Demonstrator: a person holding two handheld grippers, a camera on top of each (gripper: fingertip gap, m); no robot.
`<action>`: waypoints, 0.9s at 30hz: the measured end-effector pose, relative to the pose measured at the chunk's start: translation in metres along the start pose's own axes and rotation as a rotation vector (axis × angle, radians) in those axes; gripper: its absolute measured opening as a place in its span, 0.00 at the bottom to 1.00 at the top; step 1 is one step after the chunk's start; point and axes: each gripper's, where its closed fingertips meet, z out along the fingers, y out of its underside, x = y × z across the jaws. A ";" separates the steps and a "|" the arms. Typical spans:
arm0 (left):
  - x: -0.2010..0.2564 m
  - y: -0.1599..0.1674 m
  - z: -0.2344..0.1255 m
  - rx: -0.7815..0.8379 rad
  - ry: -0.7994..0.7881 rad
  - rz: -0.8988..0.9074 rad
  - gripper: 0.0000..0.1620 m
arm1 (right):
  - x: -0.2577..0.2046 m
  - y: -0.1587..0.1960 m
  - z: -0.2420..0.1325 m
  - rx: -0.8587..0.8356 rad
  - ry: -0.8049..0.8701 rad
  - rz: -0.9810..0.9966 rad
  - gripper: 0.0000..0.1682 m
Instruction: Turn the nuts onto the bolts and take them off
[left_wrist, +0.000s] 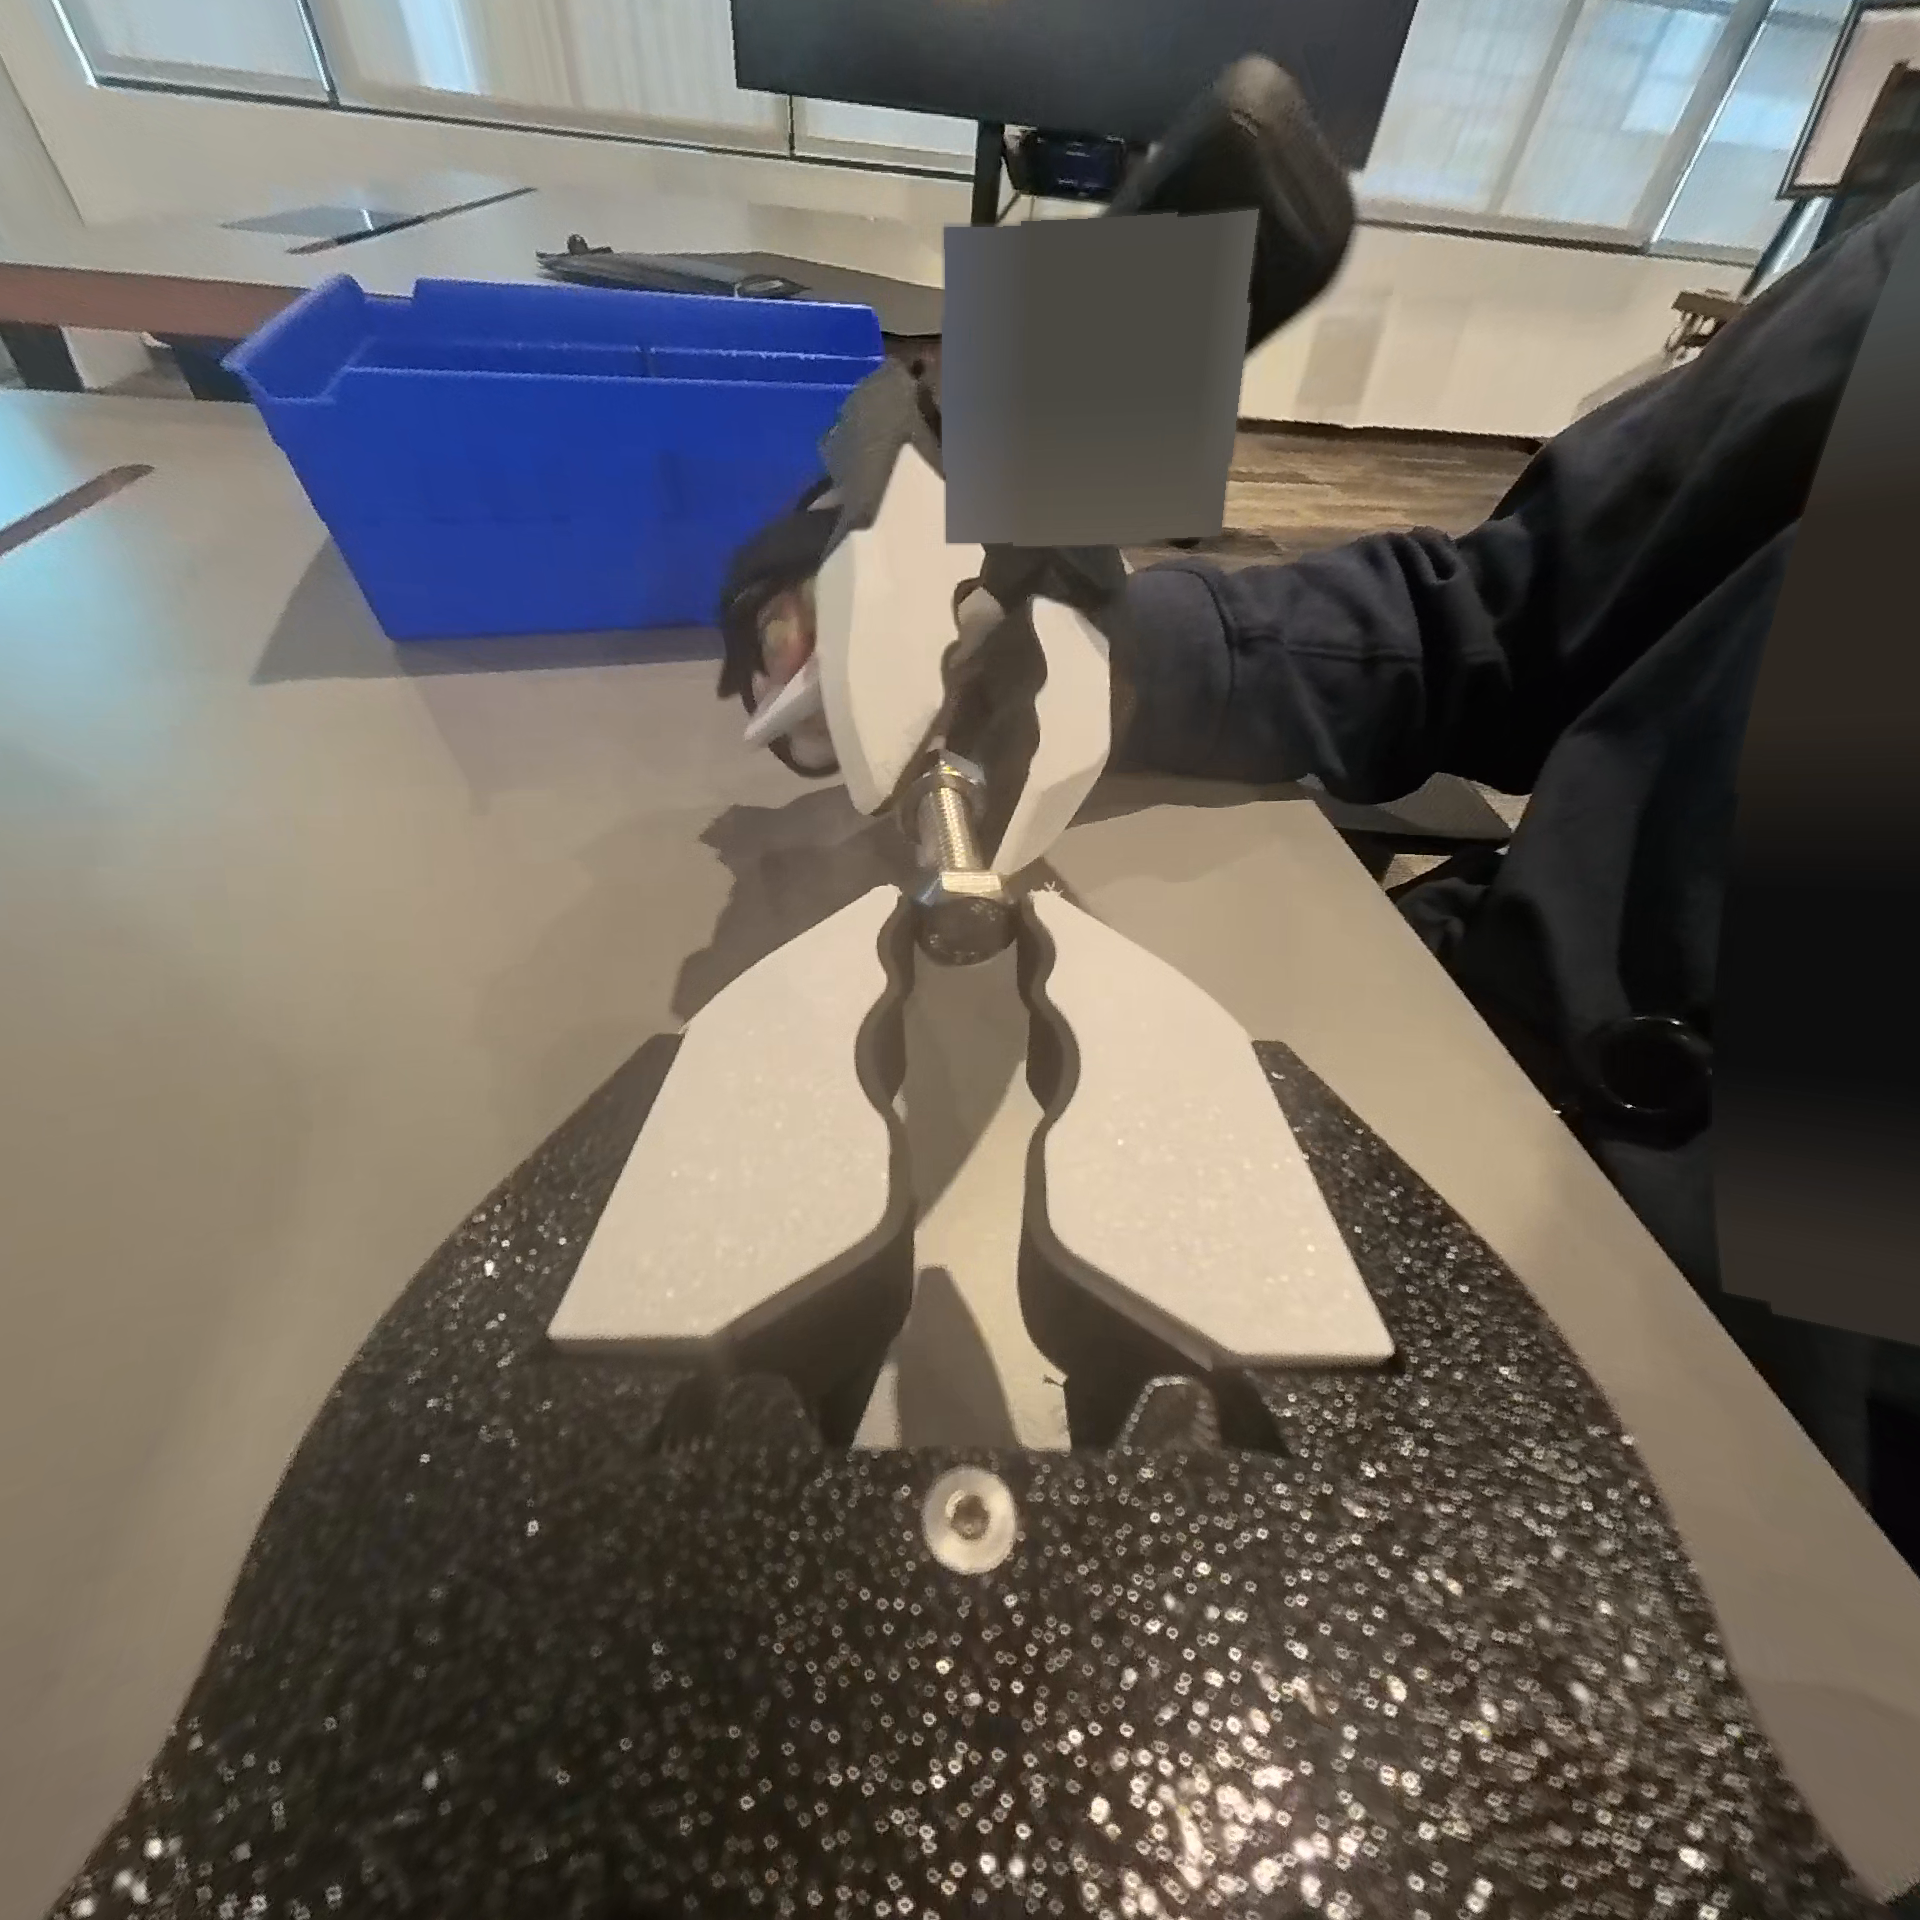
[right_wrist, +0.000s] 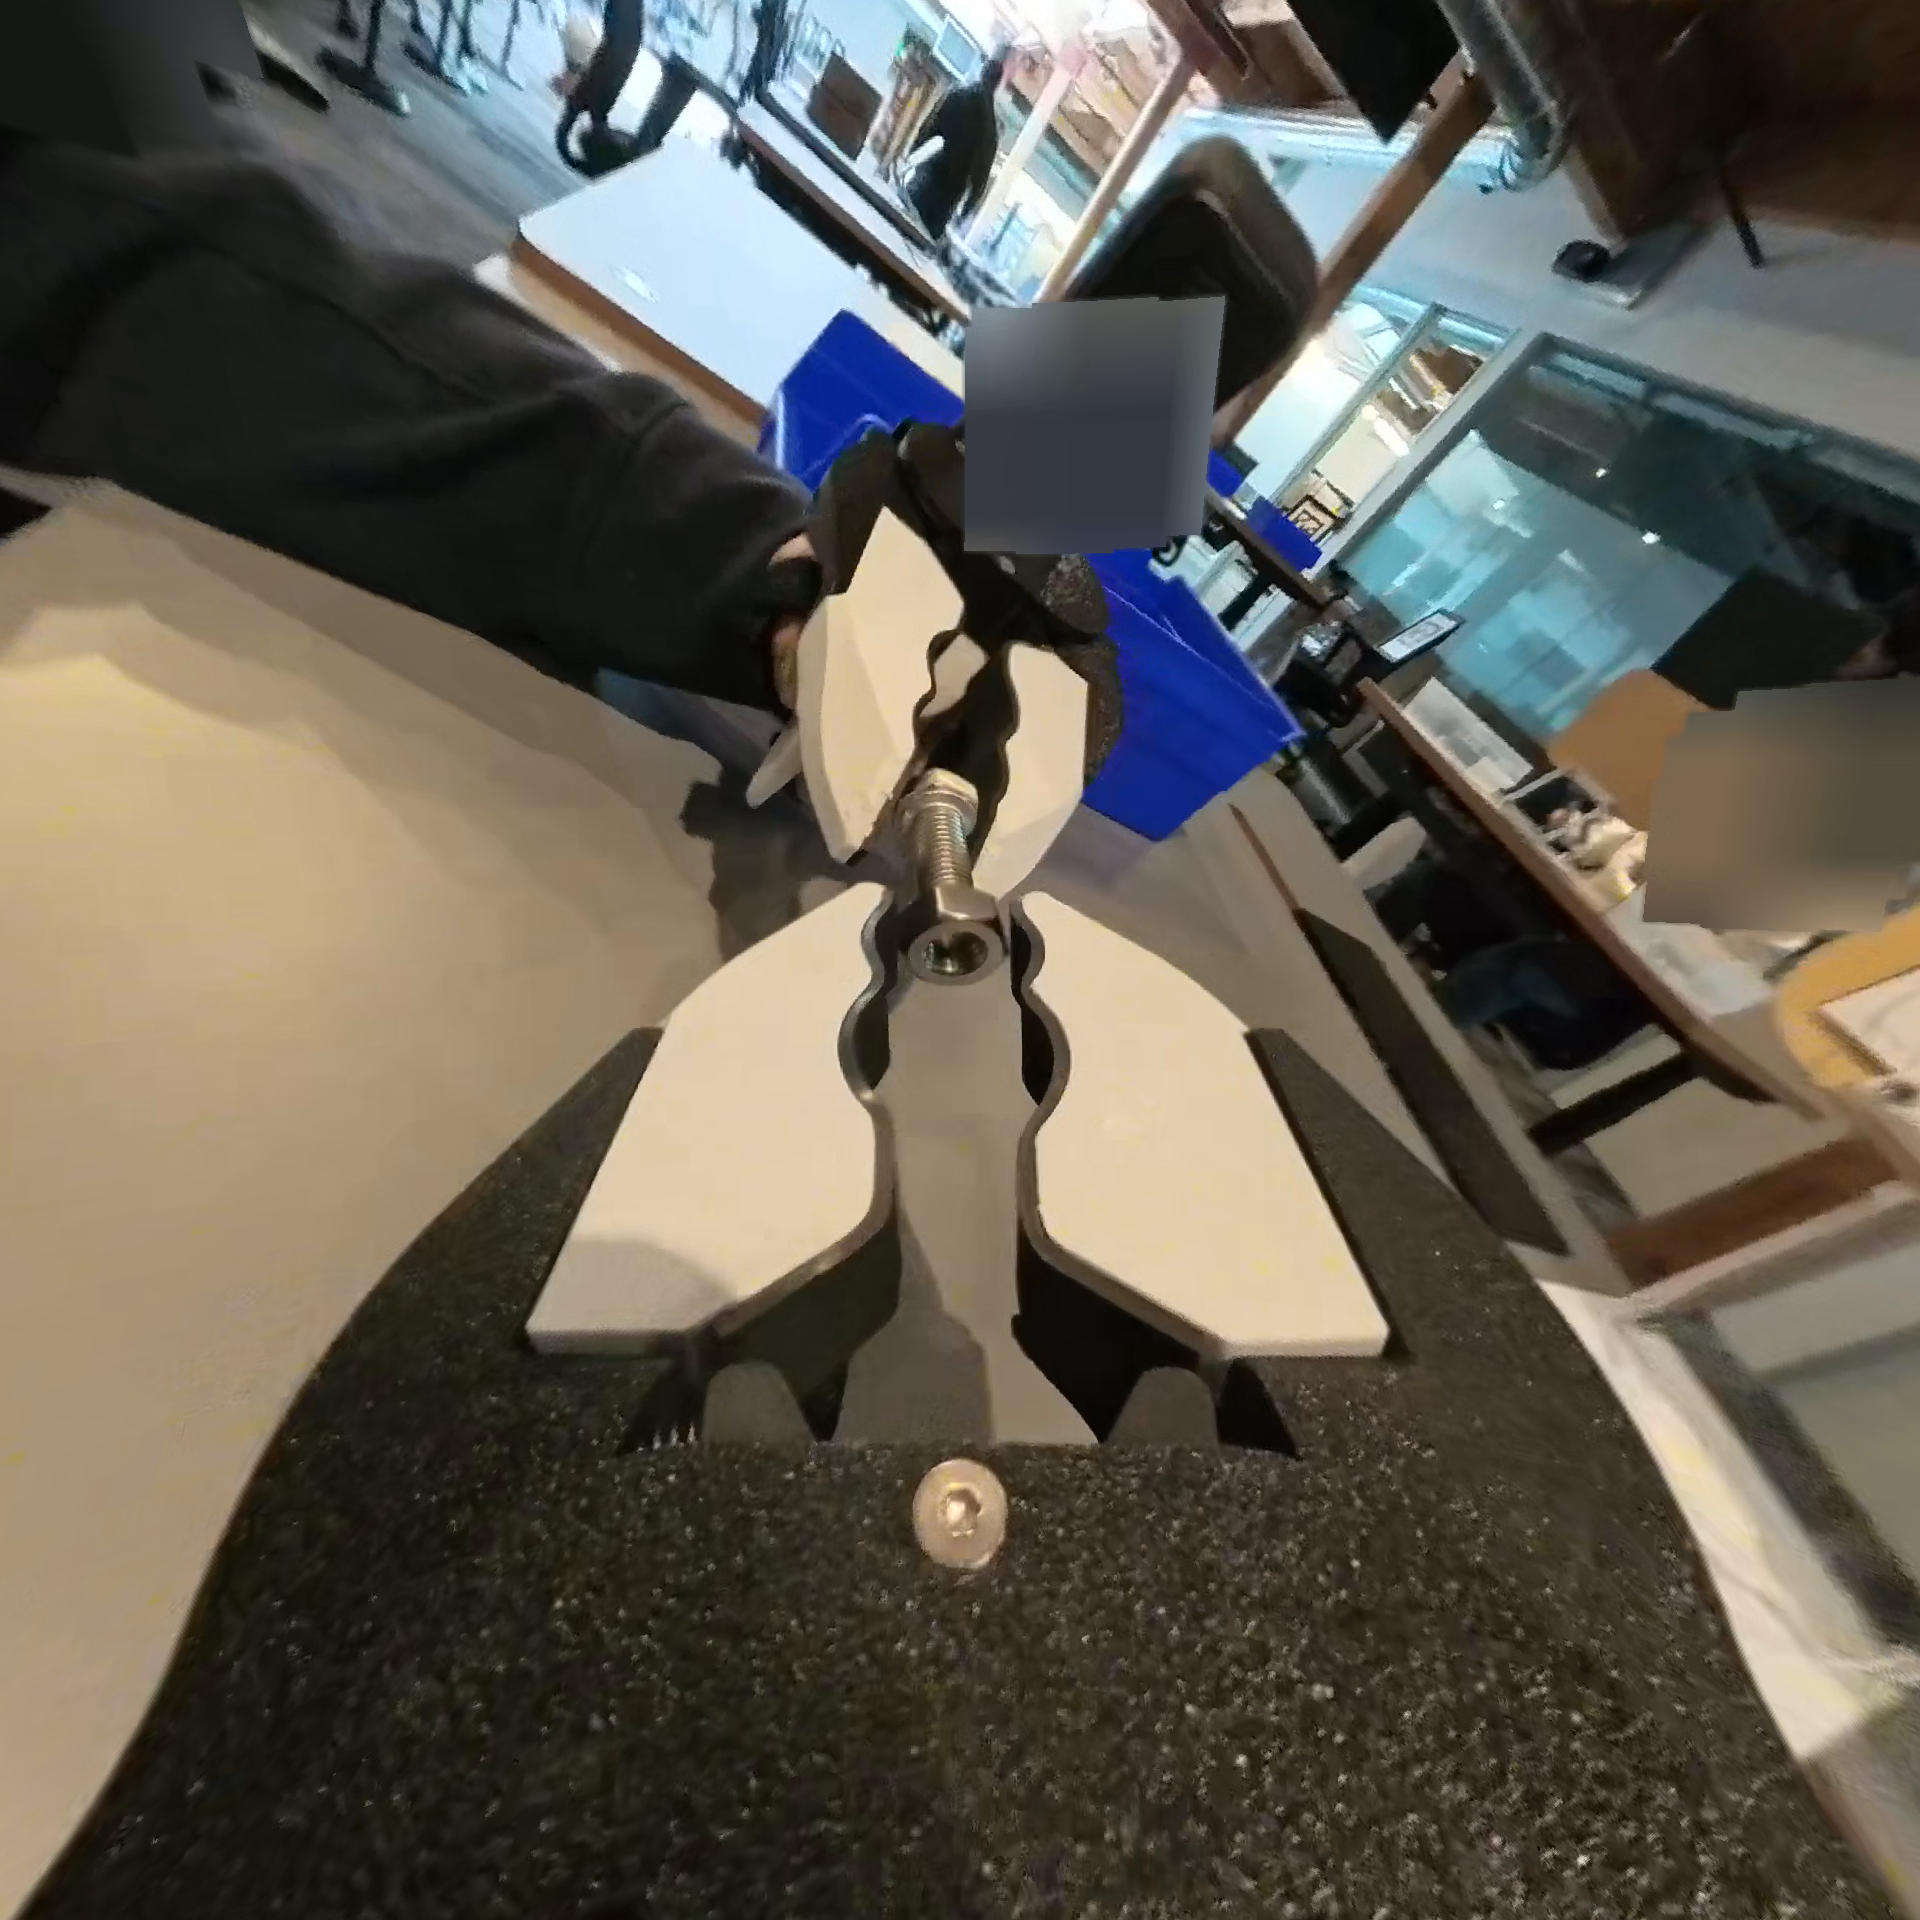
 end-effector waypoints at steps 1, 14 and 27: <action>0.000 0.000 0.000 0.002 -0.004 0.007 0.11 | 0.001 -0.002 -0.001 0.020 -0.008 0.049 0.14; -0.001 -0.003 -0.001 0.014 -0.027 0.053 0.11 | 0.013 0.001 -0.007 0.101 -0.074 0.401 0.16; -0.002 -0.015 -0.004 0.080 -0.049 0.087 0.11 | 0.000 0.000 -0.001 0.111 -0.210 0.634 0.23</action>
